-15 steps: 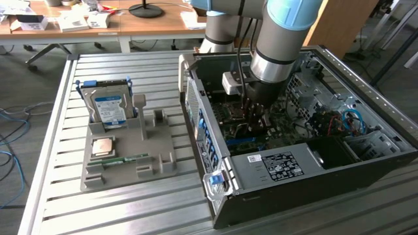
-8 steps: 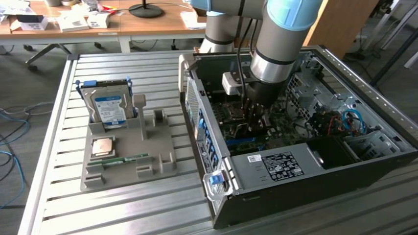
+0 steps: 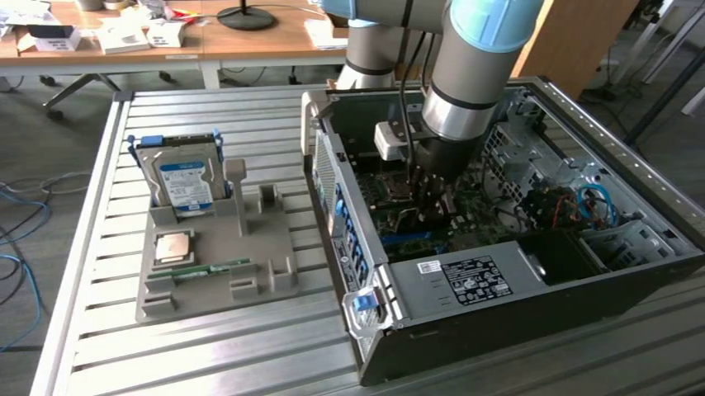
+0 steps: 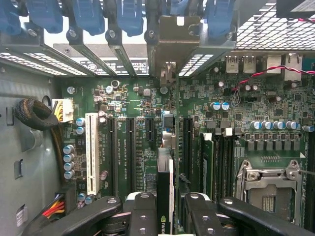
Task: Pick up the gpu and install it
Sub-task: 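Insert the gpu into the slot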
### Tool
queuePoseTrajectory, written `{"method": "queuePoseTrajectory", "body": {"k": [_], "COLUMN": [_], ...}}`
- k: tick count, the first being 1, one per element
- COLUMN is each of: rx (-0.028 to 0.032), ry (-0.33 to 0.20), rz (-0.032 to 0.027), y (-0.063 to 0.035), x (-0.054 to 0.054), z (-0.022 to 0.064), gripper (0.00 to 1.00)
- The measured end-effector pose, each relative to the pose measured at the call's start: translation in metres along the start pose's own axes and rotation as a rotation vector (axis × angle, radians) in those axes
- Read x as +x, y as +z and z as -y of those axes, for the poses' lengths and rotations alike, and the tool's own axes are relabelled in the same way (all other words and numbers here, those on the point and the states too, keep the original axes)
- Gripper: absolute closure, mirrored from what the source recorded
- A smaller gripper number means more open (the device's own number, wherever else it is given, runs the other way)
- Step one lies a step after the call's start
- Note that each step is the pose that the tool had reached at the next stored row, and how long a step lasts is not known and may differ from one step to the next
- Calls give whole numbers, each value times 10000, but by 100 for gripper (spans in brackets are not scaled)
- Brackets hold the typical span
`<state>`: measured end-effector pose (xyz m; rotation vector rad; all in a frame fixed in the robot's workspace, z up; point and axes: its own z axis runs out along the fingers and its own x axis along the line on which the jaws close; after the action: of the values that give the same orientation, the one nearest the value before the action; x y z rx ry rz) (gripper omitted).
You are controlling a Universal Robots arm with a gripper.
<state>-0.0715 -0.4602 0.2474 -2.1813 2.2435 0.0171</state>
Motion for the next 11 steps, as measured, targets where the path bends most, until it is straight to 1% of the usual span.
{"method": "queuePoseTrajectory", "body": {"k": [11], "rx": [1], "ry": [0], "rz": [1], "y": [22], "x": [0], "z": [-1], "gripper": [73]}}
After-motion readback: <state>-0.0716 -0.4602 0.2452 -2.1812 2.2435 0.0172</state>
